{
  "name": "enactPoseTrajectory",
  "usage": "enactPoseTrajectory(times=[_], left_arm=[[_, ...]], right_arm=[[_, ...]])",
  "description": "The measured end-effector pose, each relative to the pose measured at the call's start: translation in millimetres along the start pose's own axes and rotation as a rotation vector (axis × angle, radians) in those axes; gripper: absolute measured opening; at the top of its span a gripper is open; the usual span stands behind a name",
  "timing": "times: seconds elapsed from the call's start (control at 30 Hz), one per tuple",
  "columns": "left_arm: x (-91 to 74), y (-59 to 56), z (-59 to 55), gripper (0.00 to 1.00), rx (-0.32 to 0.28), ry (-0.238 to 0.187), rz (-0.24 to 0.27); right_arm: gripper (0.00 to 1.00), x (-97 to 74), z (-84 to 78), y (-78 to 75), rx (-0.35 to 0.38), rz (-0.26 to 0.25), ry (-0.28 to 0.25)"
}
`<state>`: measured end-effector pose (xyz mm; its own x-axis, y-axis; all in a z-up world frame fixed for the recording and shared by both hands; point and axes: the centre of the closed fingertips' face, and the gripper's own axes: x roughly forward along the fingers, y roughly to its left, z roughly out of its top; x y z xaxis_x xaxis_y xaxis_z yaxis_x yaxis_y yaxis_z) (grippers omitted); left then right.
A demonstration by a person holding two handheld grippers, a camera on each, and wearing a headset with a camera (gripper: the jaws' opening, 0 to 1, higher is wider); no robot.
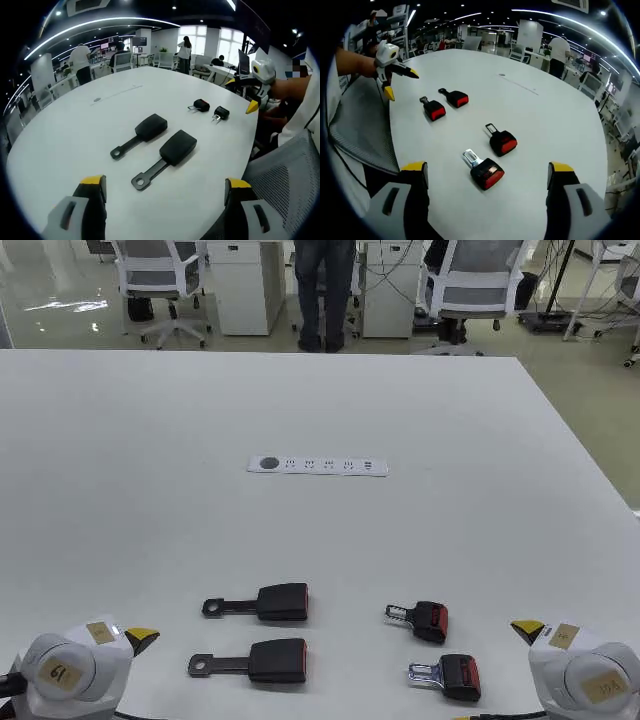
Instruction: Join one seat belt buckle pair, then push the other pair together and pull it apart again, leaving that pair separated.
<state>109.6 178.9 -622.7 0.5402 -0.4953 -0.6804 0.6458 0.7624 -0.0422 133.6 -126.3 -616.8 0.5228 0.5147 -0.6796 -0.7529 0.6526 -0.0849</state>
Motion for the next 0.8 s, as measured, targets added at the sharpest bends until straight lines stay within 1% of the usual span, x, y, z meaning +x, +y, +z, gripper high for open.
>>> enactPoseTrajectory(times=[0.17,0.3,0.4,0.57,0.6,0.67,0.8], left_arm=[[-0.1,1.7,0.6,0.98,-0.004,0.001,0.005],[-1.2,-0.9,2.8,0.98,0.004,0.002,0.003],[-1.8,1.6,1.2,0.98,0.010,0.004,0.006],[-0.8,7.8,-3.2,0.98,-0.002,-0.004,0.014],[-0.6,4.9,-4.5,0.98,-0.010,0.000,0.011],[0.1,0.6,-6.3,0.99,-0.007,0.009,0.005],[-0.6,-0.9,-6.6,0.99,-0.009,0.007,-0.001]], right_arm=[[0.98,1.2,-1.9,0.9,0.006,0.007,0.001],[0.98,1.0,-2.1,3.1,-0.003,0.008,0.004],[0.98,0.4,-1.9,2.0,-0.006,0.011,0.001],[0.99,-0.3,-2.4,2.9,-0.006,0.011,0.005],[0.99,-0.8,-2.3,3.3,-0.006,0.010,0.007],[0.99,-0.9,-2.4,3.1,-0.004,0.007,0.006],[0.99,0.0,-1.7,3.7,-0.010,0.010,0.008]])
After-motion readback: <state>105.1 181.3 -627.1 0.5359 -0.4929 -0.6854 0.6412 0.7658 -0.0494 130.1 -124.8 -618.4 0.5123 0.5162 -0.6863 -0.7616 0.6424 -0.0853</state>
